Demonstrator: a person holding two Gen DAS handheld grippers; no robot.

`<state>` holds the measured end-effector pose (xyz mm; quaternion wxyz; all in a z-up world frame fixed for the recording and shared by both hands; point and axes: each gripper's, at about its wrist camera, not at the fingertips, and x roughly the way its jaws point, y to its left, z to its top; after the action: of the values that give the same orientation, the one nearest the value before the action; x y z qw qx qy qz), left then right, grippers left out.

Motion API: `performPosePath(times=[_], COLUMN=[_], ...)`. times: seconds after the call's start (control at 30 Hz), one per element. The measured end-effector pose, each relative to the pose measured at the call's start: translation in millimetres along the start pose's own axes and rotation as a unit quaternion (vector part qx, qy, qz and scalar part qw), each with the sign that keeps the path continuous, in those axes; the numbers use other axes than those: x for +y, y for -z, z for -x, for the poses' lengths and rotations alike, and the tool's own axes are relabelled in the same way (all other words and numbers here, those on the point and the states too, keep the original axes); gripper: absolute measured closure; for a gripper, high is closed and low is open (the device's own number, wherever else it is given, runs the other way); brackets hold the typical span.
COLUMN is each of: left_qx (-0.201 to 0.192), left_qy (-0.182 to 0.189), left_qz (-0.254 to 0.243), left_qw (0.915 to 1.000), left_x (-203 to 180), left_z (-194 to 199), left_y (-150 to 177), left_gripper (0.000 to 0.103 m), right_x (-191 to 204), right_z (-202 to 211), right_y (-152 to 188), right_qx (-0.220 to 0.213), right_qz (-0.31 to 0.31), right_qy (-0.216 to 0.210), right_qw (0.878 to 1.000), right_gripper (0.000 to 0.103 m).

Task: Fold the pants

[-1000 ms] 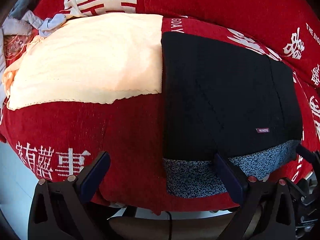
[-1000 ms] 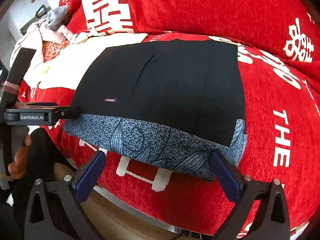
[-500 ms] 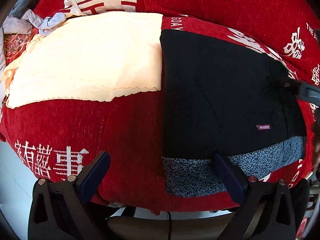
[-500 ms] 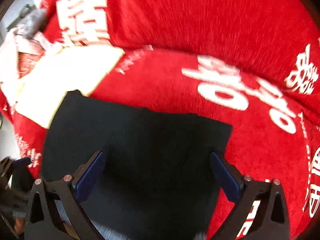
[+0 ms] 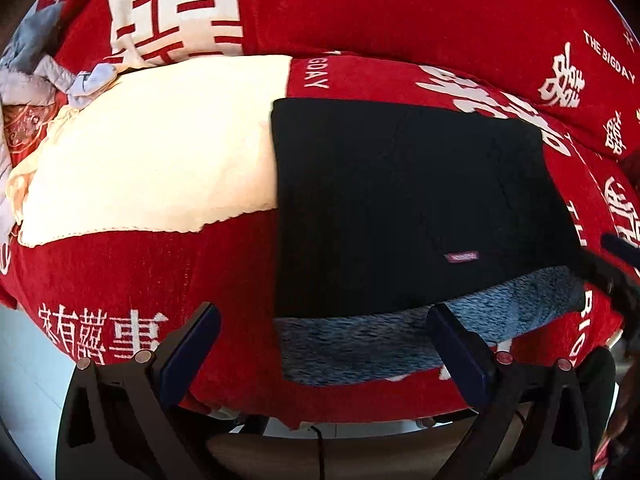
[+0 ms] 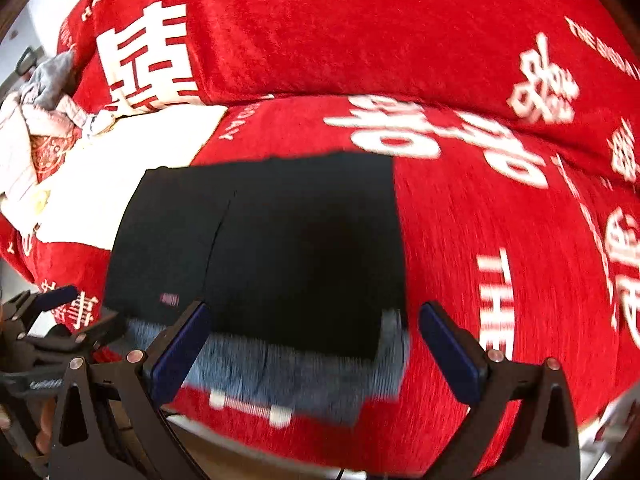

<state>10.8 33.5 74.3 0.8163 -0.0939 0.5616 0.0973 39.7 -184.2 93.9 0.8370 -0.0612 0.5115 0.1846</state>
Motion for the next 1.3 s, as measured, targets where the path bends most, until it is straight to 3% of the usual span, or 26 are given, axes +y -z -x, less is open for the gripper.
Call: performPosePath(times=[0.2,0.7,1.07,1.3], left_qx=[-0.001,-0.019,-0.027,-0.02], left_qy=[-0.01,0.003,-0.031,-0.031], left_qz=[0.004,0.018,0.004,0.008], left_qw=[0.9999,0.9996,0.9991,0.9993], left_x=[-15,-16,-25,-24], left_z=[3,9,13,13], left_y=[10,17,18,19], left_gripper=[0.0,0.0,0.0,0.0], right_x=[3,14,17,20], right_z=[3,-10,-12,-10], right_y=[18,33,34,33], right_qx=[0.011,0.034,0.036,0.031], right_qz=[-0.003,0.015,0.022,0.027], right_qy=[0.062,0.068,0.067,0.07], right_qw=[0.998,0.997,0.997,0.997], right_gripper=[0.0,0.0,0.0,0.0])
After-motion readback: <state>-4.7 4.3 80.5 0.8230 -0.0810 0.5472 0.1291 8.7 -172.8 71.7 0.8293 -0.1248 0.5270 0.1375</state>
